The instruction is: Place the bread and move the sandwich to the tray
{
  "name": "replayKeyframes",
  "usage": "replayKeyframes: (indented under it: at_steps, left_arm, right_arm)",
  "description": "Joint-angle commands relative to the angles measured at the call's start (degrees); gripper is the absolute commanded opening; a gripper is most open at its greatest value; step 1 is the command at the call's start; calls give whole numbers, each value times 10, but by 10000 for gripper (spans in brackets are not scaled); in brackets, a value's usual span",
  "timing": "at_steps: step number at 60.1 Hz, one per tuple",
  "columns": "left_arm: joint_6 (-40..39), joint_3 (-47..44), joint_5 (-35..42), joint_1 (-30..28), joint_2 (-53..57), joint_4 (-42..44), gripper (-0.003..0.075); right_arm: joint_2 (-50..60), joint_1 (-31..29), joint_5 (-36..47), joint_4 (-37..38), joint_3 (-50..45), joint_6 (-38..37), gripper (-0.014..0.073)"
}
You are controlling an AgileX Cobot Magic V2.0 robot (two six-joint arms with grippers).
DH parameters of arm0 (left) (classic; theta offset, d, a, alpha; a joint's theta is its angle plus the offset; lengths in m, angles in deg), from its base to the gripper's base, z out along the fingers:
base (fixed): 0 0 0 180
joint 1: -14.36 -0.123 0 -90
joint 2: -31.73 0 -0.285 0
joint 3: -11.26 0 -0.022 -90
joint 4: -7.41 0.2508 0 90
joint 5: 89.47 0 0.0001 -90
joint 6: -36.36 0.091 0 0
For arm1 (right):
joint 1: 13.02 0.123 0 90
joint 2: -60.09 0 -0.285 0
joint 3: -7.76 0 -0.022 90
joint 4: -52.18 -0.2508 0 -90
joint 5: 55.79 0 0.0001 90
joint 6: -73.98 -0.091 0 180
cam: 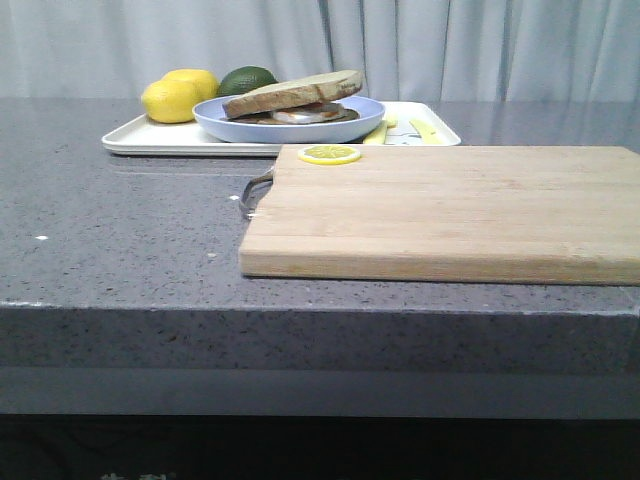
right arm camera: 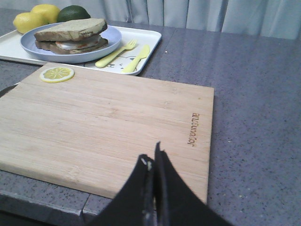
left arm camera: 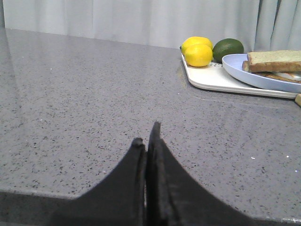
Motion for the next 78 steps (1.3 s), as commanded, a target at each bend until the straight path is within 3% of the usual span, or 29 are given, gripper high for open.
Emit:
replayKeyframes:
  at_steps: [1, 13, 24, 50, 78]
  left_arm:
    - [-6, -6, 50, -1, 14, -2, -19]
    - [-6, -6, 50, -1, 14, -2, -19]
    - [-6, -6, 50, -1, 14, -2, -19]
    - [-6, -6, 48, -1, 13, -2, -19]
    - [-6, -6, 47, -1, 13, -2, -19]
  right_arm:
    - [-4, -2, 45, -4, 16, 0, -76]
    - [-2, -1, 112, 16, -2, -4, -76]
    - [26, -1, 164, 87, -41, -73, -76]
    - [125, -2, 193, 59, -195, -81, -76]
    - [125, -2, 174, 49, -195, -81, -76]
